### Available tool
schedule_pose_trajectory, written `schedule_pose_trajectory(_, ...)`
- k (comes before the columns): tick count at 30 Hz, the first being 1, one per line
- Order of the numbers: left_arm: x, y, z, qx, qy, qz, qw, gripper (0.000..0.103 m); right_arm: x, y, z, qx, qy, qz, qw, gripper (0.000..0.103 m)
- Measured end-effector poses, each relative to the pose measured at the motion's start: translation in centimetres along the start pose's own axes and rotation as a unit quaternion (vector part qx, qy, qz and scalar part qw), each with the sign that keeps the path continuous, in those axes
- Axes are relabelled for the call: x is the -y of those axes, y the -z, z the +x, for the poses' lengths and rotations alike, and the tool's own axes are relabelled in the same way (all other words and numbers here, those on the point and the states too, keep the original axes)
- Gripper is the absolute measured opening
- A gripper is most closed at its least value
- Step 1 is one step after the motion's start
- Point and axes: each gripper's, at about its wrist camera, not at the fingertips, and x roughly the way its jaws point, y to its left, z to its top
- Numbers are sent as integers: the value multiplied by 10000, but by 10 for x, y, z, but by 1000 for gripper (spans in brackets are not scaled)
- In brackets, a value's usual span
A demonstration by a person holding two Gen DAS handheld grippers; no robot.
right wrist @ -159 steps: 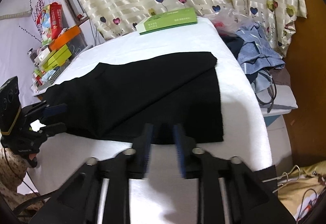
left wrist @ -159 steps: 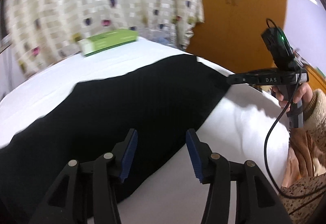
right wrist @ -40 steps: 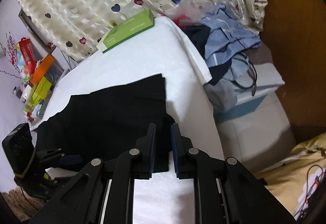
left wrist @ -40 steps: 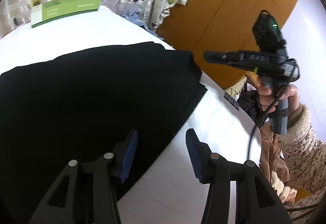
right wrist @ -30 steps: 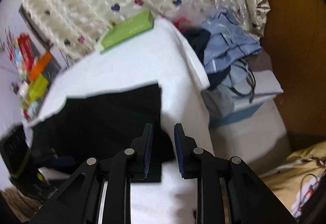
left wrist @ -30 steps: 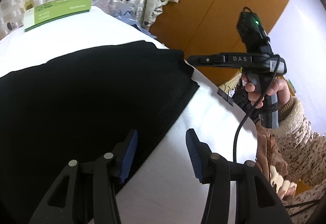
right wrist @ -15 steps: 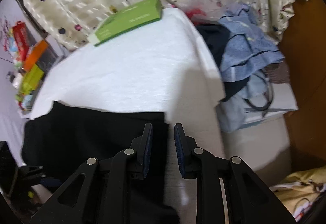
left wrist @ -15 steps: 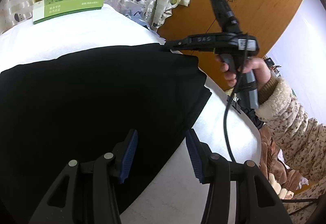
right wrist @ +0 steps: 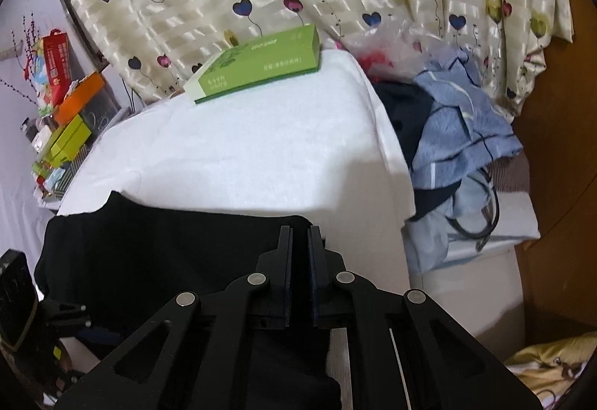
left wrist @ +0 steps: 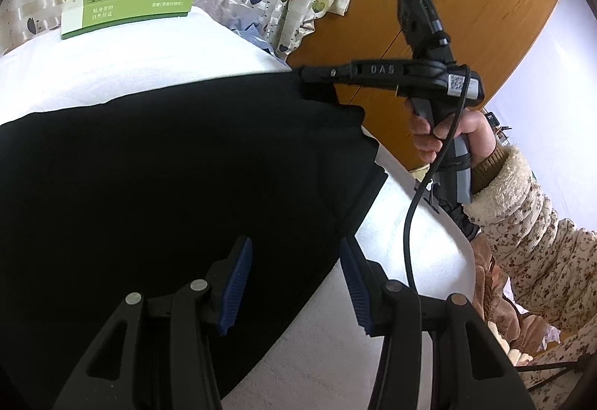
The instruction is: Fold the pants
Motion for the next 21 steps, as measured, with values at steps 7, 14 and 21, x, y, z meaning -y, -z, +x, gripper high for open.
schedule_pose_trajectory(7,0,1,0,22,24,-5,10000,52,1,-4,27,-171,410,-60,9990,8)
schedule_pose_trajectory(14,0,2,-2,24,18,18,10000,52,15,-2,12,-132,555,252,9981,13)
schedule_pose_trajectory(21,1,9,-8,65,-87,48,9999,52,25,36,-28,-134,92,726,9972,17)
